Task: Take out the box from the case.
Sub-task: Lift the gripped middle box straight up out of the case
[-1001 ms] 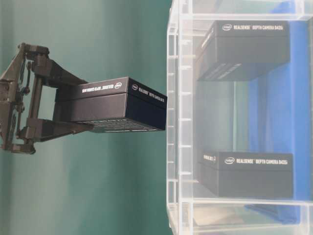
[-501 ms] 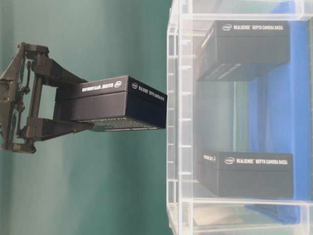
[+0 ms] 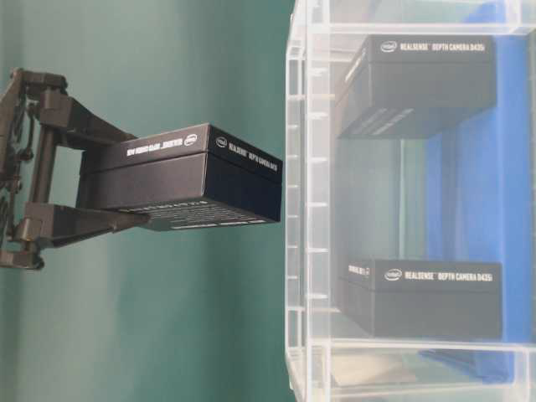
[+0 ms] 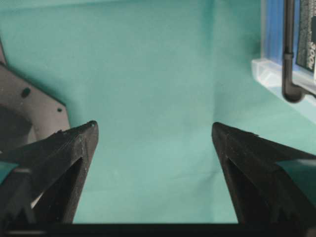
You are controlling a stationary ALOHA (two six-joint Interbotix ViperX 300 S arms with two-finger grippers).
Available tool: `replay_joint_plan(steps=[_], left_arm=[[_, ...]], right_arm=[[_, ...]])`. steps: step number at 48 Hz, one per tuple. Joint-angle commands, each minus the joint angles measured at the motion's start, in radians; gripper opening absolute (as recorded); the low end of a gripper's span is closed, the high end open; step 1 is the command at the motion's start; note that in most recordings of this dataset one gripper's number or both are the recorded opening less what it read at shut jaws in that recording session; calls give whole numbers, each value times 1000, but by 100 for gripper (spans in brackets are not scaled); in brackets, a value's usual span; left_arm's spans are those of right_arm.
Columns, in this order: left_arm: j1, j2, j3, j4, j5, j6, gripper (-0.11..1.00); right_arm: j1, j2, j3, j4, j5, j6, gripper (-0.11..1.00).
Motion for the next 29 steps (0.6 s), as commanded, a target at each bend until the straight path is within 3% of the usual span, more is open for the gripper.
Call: replay_joint_plan(steps=[1, 12, 29], left_arm=[[3, -3, -9, 5, -2, 2, 96], [3, -8, -6, 5, -2, 3, 96], [3, -11, -3, 5, -2, 3, 96]], right_arm=[[26, -54, -29, -6, 9, 14, 68], [77, -54, -29, -6, 29, 44, 68], [210, -58, -29, -26, 104, 158, 68]])
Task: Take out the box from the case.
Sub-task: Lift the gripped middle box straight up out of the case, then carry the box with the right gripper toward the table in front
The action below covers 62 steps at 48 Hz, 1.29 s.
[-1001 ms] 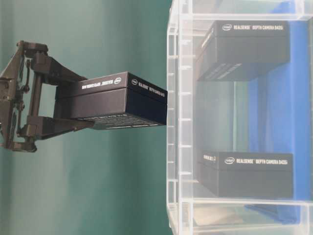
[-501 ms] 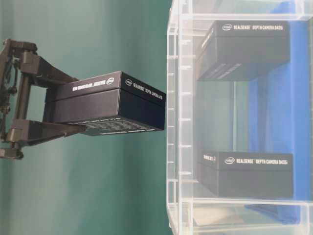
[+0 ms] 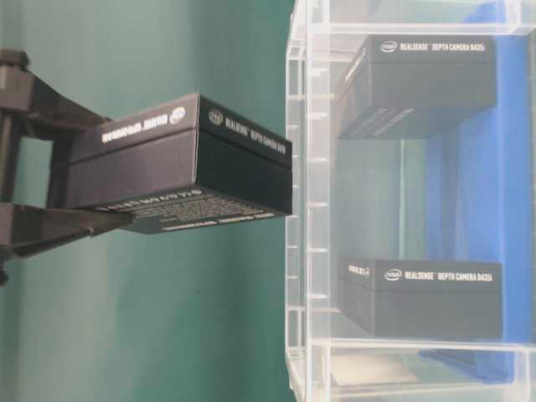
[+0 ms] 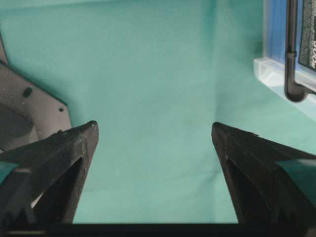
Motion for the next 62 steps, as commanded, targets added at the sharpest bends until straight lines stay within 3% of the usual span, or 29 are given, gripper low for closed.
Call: replay_joint_plan(steps=[1, 24, 44, 50, 62], left_arm=[[3, -2, -12, 5, -2, 2, 96], [2, -2, -11, 5, -2, 0, 96], [3, -2, -11, 5, -3, -2, 96], [3, -2, -12, 5, -2, -2, 96], [3, -2, -11, 5, -2, -2, 96]], right_arm=[[34, -58, -31, -9, 11, 20, 68], [213, -52, -31, -9, 21, 213, 68], [376, -44, -31, -3, 14, 445, 68], [396, -38, -31, 14, 6, 477, 68], [397, -23, -31, 25, -17, 480, 68]])
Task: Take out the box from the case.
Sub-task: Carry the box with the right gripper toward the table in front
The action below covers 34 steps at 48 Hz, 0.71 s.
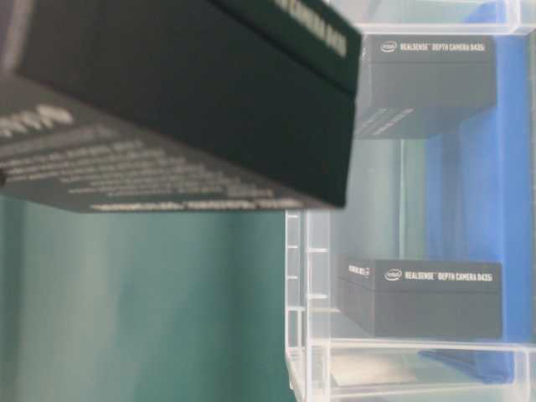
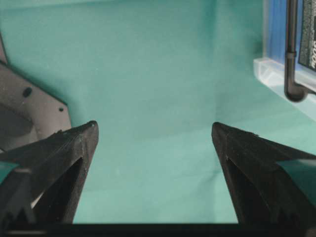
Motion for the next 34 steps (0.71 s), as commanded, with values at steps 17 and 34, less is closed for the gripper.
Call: replay_joint_plan(steps=[17, 34], left_arm=[[3, -3, -9, 5, -3, 0, 96], [-2, -3, -9, 3, -3, 2, 96]], right_arm=[[2, 2, -12, 11, -5, 2, 68], [-28, 8, 160, 61, -100, -6, 68]])
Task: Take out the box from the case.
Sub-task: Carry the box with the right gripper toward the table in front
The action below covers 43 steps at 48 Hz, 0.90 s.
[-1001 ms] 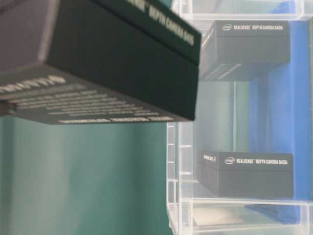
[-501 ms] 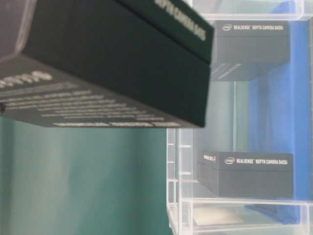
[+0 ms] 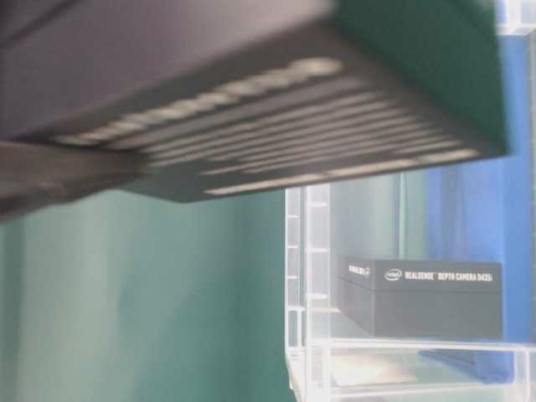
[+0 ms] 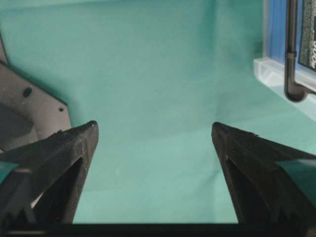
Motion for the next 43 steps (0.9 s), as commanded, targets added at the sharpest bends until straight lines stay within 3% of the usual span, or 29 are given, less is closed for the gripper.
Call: replay_joint_plan(steps=[1, 13, 32, 43], left_arm=[[-3, -5, -9, 2, -3, 0, 96], [-8, -5, -8, 2, 0, 0, 96], [-8, -5, -6, 2, 11, 0, 96], [-8, -3, 0, 2, 11, -2, 96]], right_arm=[[-15, -23, 40, 21, -67, -3, 68], [-35, -23, 195, 63, -267, 5, 68], [-67, -23, 357, 133, -422, -3, 68], [-91, -28, 434, 138, -494, -8, 68]])
